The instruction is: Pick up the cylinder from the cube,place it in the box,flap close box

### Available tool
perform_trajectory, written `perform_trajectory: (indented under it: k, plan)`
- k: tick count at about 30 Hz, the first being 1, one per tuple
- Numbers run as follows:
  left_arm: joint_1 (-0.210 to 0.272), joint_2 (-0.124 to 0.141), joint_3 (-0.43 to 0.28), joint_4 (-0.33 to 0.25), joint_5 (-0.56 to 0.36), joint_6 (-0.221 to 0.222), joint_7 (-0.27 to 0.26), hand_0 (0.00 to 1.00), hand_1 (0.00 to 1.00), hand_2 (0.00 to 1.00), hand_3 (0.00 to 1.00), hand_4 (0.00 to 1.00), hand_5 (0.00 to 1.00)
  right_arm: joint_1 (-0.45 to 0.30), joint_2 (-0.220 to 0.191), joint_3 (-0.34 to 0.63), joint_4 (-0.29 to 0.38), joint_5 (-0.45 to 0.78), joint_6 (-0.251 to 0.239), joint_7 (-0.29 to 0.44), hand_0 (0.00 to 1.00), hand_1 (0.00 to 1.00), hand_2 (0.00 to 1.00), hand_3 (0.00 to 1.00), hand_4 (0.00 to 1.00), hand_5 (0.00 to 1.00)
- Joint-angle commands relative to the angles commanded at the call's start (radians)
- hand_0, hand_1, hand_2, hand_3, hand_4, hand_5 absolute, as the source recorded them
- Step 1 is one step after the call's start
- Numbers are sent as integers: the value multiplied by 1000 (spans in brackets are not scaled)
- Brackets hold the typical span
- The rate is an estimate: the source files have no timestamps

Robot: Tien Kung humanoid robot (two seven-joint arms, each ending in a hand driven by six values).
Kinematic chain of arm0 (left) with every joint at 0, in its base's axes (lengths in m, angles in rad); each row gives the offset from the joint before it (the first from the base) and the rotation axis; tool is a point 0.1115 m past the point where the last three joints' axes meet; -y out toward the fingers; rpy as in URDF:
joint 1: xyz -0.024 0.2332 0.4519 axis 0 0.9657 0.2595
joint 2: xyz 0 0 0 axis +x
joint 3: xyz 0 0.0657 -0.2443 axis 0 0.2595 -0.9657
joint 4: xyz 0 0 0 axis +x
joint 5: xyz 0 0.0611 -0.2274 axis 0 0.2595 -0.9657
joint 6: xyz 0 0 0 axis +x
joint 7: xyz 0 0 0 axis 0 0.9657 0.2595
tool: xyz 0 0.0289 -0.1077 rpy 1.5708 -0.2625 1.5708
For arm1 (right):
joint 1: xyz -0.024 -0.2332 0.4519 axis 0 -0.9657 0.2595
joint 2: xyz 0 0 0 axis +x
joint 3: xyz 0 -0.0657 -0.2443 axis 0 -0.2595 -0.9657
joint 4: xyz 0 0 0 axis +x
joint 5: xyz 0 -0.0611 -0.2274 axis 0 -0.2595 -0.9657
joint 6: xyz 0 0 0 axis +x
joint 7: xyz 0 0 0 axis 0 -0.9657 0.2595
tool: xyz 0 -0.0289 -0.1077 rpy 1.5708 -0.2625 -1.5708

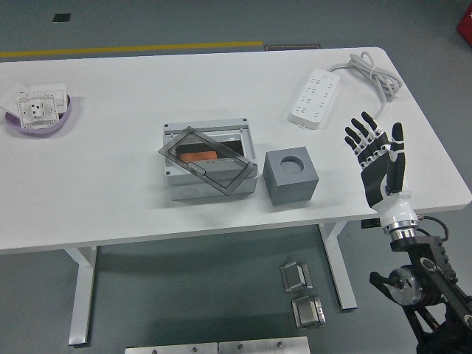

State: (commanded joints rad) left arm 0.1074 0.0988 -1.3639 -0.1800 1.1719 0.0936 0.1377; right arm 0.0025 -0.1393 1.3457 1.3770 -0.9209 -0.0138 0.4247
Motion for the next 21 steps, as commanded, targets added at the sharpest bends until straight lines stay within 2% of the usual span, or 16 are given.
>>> perform_trajectory:
  k: [21]
  plan:
    - [-27, 12, 64, 0, -72, -9, -35, 632, 644, 639, 700, 666, 281, 21, -35, 67, 14, -59, -19, -14, 906, 852, 859, 881, 998, 998]
